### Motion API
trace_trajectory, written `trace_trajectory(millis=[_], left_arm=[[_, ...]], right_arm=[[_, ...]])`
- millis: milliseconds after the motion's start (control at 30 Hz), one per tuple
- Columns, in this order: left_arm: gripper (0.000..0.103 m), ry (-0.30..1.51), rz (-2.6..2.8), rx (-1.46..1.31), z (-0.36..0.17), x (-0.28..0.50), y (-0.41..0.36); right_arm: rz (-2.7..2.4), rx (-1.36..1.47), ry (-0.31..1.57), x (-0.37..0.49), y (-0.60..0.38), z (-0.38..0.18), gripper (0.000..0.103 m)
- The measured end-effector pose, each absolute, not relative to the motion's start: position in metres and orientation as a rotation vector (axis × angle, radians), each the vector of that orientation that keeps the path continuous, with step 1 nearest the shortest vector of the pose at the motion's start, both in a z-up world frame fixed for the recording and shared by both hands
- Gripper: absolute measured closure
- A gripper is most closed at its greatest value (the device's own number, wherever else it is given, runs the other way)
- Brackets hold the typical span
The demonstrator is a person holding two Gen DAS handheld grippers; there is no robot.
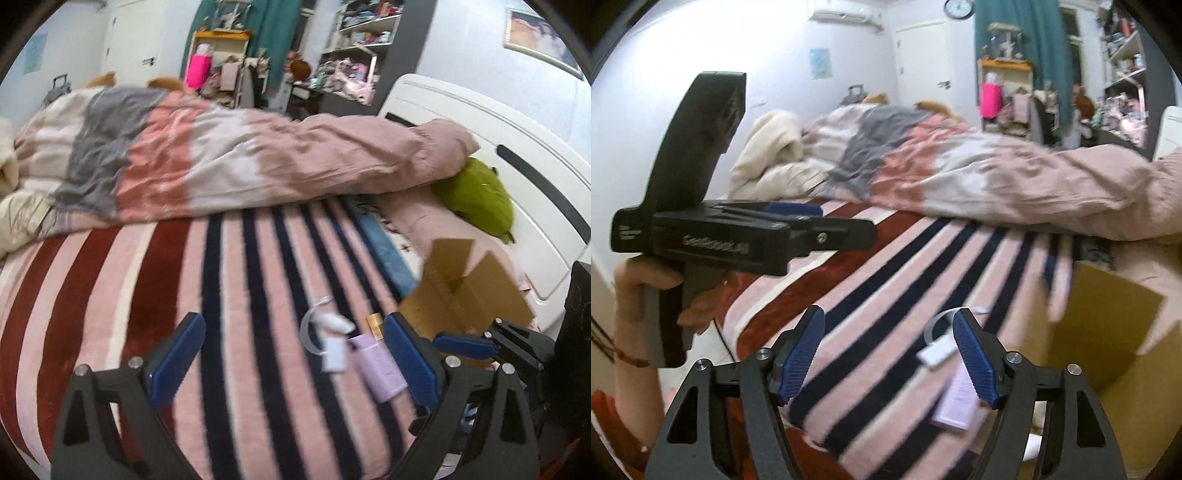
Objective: Organize rigid objects
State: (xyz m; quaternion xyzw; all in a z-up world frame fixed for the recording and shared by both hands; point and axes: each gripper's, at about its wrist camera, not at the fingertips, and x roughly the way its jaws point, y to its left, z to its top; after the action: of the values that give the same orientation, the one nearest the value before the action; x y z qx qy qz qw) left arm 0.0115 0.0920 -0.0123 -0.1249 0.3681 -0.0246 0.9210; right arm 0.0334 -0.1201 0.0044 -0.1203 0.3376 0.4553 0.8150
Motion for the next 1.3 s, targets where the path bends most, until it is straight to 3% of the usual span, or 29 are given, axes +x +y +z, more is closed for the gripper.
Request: trace_trajectory(millis=[233,433,1033,1133,1200,1300], left_arm=[[0.007,0.83,-0.052,-0.295,-0.081,0.026,0.127],[0.007,0.836,-0.025,-0.317,-0.099,0.024,0.134],[0.007,0.843,0.023,-0.305,-0.104,0.014,0.137],[0.007,0.847,0.03,-0.292,-0.105,0.013,0.136],[0.007,0.843,0.027,-0.292,-0.104,0.012,0.135],[0.007,0.837,0.025,-0.3,-0.103,0.011,0.136]], right_arm=[[0.9,-0.284,0.898,0.055,-0.076,-0.065,0.034],[0.721,-0.252,0.965,0.085,-0.081,-0.111,0.033],[0.613,-0.21,0.974,0.109,-0.071,-0.14,0.034],[0.593,-0.246,0.964,0.108,-0.066,-0.142,0.047],[0.574,-0.307,0.95,0.107,-0.061,-0.146,0.065],[0.602,-0.316,0.953,0.107,-0.057,-0.149,0.071]])
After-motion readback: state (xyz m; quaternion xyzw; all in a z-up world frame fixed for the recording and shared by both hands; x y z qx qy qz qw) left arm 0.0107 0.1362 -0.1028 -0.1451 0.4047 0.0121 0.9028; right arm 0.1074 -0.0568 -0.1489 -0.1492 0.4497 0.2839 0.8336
